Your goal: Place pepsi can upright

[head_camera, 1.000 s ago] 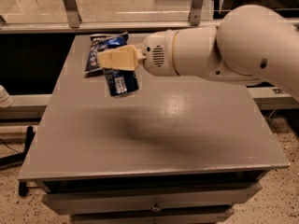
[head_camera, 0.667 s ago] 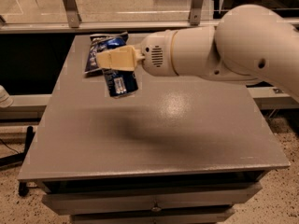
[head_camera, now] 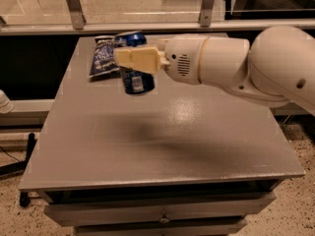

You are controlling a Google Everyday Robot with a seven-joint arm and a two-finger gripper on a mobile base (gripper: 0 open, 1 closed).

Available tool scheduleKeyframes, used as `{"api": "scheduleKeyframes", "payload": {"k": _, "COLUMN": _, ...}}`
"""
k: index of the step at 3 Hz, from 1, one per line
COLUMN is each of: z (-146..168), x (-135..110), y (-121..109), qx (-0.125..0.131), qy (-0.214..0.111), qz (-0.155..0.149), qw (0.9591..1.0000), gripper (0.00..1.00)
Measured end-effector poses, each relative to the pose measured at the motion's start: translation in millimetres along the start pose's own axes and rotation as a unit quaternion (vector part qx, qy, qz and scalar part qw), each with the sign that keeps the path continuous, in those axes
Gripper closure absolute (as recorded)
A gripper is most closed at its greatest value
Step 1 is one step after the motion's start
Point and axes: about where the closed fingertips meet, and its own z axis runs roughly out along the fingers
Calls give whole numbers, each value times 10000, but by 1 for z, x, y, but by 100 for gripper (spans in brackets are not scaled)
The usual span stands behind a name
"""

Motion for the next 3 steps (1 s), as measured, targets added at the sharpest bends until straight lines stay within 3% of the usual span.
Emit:
{"api": "scheduleKeyframes", "payload": {"k": 1, "z": -1, "x": -3, "y": 0, "qx": -447, "qy": -586, "qz": -527, "qw": 9959, "gripper": 100}}
{"api": "scheduleKeyframes", "payload": {"k": 2, "z": 12, "x": 7, "y": 1, "qx": -807, "qy": -792, "qz": -1457, "qw": 9829, "gripper": 100}}
{"api": "scheduleKeyframes", "payload": {"k": 3, "z": 22, "x": 24, "y": -4, "qx": -828, "qy": -549, "qz": -2199, "qw": 9704, "gripper": 100}}
